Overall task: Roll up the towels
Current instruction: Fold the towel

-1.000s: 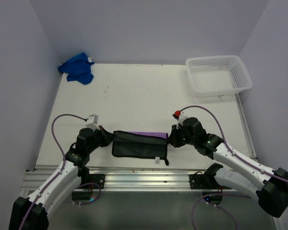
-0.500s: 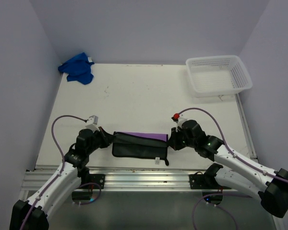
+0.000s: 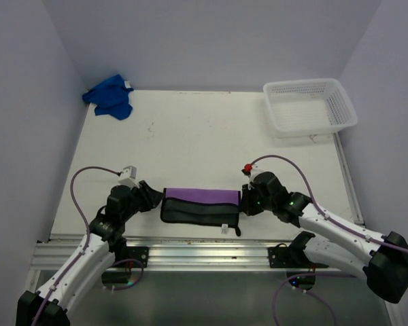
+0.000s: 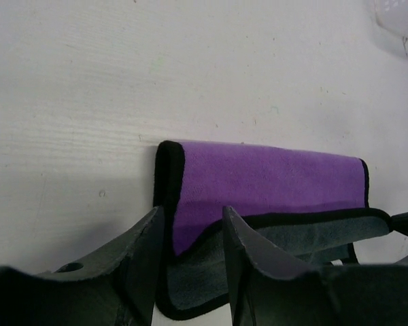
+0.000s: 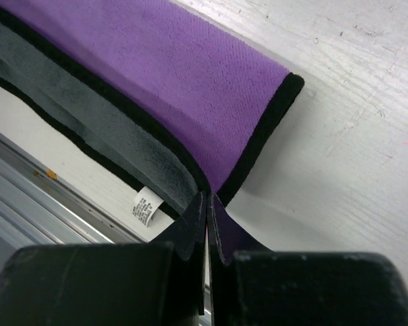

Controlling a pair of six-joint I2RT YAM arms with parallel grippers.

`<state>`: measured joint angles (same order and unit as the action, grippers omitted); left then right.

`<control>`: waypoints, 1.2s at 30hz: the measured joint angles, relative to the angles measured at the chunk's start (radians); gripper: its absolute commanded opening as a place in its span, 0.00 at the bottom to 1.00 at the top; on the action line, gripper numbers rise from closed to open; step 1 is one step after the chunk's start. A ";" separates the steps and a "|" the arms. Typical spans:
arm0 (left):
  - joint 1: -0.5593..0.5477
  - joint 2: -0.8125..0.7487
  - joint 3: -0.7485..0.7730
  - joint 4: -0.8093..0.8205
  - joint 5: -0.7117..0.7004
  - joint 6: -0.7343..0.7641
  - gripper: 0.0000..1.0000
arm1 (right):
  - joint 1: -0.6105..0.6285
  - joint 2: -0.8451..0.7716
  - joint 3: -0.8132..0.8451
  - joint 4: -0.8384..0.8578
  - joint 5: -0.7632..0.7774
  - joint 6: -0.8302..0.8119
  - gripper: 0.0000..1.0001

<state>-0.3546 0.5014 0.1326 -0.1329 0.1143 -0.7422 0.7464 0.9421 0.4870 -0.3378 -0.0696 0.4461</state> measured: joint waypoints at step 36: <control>0.000 0.229 0.126 0.092 0.006 -0.033 0.39 | 0.041 -0.095 0.004 -0.073 0.031 0.092 0.52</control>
<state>-0.3546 0.7307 0.2584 -0.0406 0.1200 -0.7753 0.7876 0.8467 0.4911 -0.4107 -0.0387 0.5381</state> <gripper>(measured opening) 0.411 0.527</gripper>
